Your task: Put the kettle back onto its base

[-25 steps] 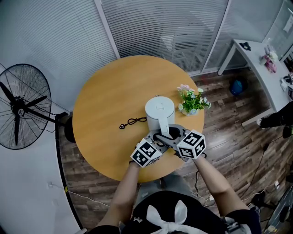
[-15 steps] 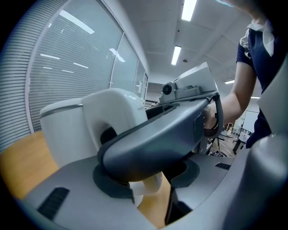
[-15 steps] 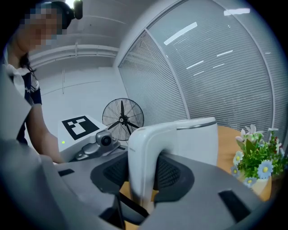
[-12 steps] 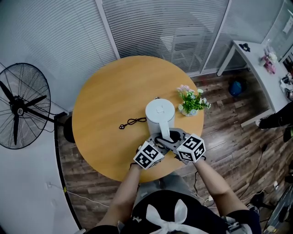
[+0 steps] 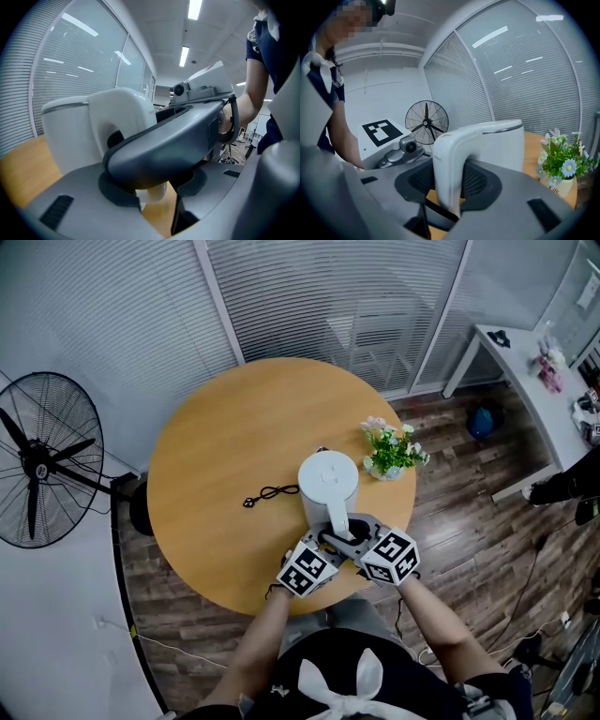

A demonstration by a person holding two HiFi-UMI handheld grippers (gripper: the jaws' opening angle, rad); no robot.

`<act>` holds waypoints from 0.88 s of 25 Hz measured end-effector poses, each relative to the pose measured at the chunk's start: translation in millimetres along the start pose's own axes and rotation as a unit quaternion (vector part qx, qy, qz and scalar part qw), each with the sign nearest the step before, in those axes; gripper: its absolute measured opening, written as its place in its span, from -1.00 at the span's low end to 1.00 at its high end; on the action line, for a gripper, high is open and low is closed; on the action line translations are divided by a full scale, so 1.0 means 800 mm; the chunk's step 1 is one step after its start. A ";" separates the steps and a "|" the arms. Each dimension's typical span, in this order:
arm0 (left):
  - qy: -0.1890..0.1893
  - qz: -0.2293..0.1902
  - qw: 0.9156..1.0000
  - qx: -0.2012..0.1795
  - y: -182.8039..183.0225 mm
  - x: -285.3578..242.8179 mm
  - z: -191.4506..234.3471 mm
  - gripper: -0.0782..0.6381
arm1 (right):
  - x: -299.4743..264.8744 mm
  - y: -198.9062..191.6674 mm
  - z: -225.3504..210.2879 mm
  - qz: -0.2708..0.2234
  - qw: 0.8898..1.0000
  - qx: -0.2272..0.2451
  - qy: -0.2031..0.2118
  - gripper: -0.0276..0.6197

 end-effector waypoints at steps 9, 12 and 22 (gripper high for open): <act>0.009 -0.007 1.000 -0.003 -0.005 -0.003 -0.020 -0.28 | 0.014 -0.009 0.010 0.005 1.000 0.015 -0.003 -0.41; 0.006 -0.003 1.000 -0.011 -0.006 -0.006 -0.026 -0.29 | 0.021 -0.015 0.012 -0.002 1.000 0.013 -0.007 -0.41; -0.003 -0.003 1.000 -0.016 -0.017 -0.011 -0.051 -0.30 | 0.040 -0.036 0.029 -0.005 0.999 0.030 -0.022 -0.41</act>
Point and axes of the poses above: the fingertips, and each gripper's own axes: x backward along the fingers, z to its left, y out of its top, the point moved 9 cm from there along x, backward along the fingers, and after that the axes turned 4 degrees about -y, right-handed, at the moved point
